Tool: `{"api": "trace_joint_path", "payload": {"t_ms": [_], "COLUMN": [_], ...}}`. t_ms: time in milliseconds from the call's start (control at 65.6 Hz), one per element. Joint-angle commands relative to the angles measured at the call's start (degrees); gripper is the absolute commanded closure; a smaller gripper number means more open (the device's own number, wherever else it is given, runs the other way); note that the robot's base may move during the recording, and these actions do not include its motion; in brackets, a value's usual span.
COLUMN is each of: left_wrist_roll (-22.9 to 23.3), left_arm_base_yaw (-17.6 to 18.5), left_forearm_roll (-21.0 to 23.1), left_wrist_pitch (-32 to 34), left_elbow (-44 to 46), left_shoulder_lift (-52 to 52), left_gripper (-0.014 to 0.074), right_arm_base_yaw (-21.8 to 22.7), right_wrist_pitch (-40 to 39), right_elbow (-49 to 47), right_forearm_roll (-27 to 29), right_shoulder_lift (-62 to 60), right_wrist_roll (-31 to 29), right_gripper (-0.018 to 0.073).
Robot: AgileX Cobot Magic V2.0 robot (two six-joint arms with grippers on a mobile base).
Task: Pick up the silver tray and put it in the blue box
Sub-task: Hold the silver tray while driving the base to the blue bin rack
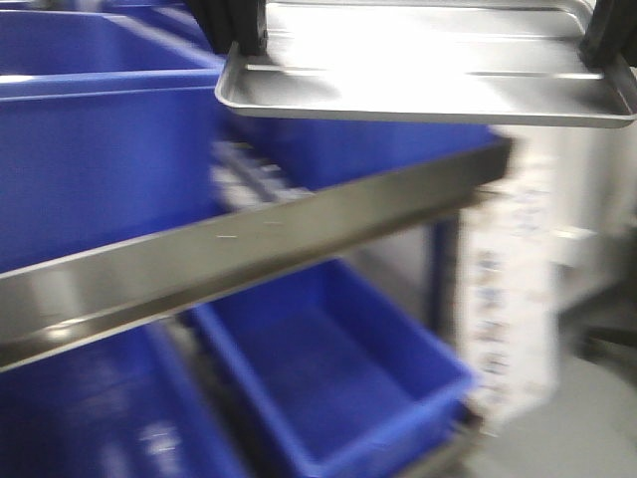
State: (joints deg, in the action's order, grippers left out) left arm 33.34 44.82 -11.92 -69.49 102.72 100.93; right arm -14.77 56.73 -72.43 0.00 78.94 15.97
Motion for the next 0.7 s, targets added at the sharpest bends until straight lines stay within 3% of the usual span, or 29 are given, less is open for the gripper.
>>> {"api": "trace_joint_path", "payload": {"t_ms": [0,686], "left_wrist_roll": [-1.2,-1.2], "left_arm_base_yaw": [0.1,0.1], "left_forearm_roll": [-2.2,-2.2], "left_wrist_pitch": [-2.9,-2.9], "left_elbow": [1.5,1.5], "left_shoulder_lift": [-2.8,-2.8], "left_gripper": [0.0701,0.0701], "right_arm_base_yaw": [0.4,0.4], "right_wrist_pitch": [-3.0,-3.0], "right_elbow": [-2.2,-2.2], "right_forearm_roll": [-1.8,-1.8], "right_shoulder_lift": [-1.9,-1.9], "right_wrist_roll": [-0.9,-0.9], "right_gripper": [0.0501,0.0501]}}
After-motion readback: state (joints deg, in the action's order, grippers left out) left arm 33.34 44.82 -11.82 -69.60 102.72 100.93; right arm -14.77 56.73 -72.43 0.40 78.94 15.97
